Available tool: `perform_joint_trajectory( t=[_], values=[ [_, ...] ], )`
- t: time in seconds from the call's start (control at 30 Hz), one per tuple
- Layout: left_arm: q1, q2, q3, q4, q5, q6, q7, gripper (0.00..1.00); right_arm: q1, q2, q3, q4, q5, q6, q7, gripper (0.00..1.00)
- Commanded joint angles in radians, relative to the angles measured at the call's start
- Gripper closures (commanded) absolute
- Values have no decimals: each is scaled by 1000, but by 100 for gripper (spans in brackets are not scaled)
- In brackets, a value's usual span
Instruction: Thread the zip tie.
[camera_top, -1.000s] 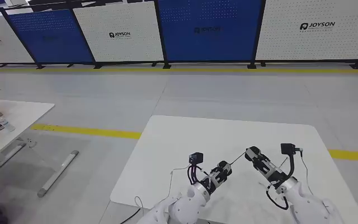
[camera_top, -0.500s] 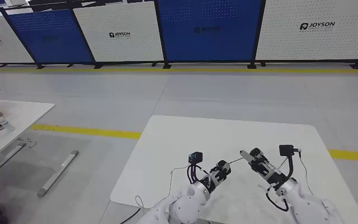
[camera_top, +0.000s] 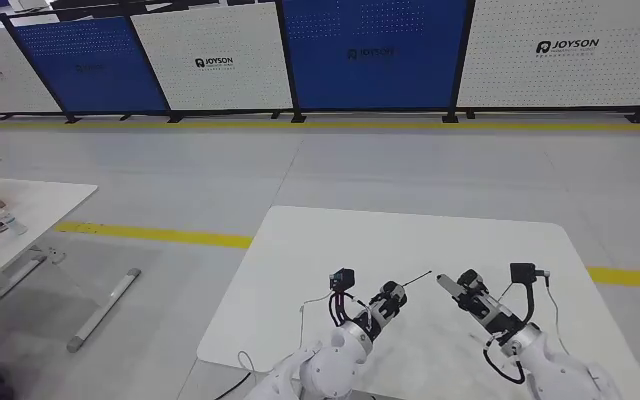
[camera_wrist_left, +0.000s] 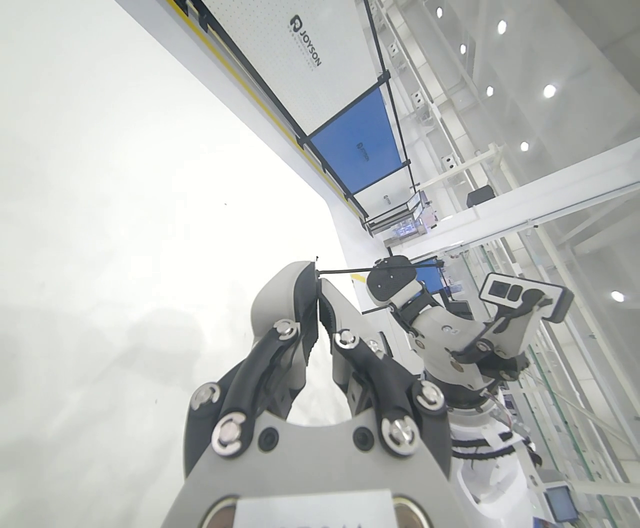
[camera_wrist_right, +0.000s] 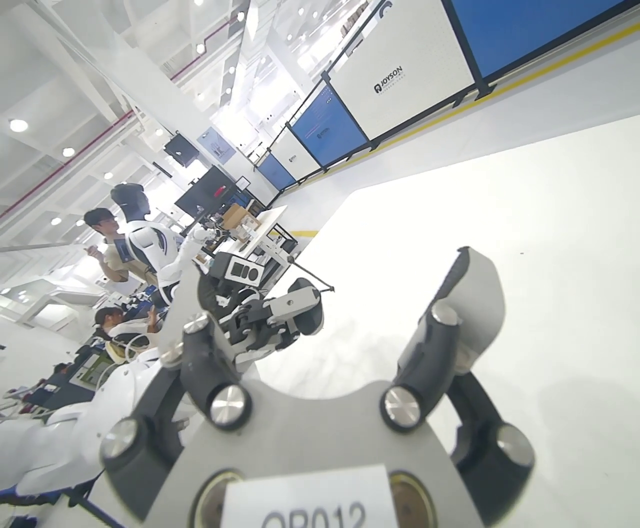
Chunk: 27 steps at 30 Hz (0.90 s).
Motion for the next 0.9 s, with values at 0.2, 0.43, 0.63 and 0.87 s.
perform_joint_trajectory(
  t=[0.2, 0.43, 0.63, 0.87],
  values=[
    [2, 0, 0, -2, -5, -3, -2, 100, 4, 3, -11, -24, -115, 0, -6, 0],
    [25, 4, -35, -41, -63, -2, -40, 100, 32, 20, -37, -18, -209, 0, 21, 0],
    [34, 5, -42, -52, -67, 3, -44, 100, 52, 33, -63, -26, -204, 0, 1, 0],
    [36, 5, -40, -51, -76, -7, -52, 100, 53, 33, -80, -37, -212, 0, -15, 0]
  ],
)
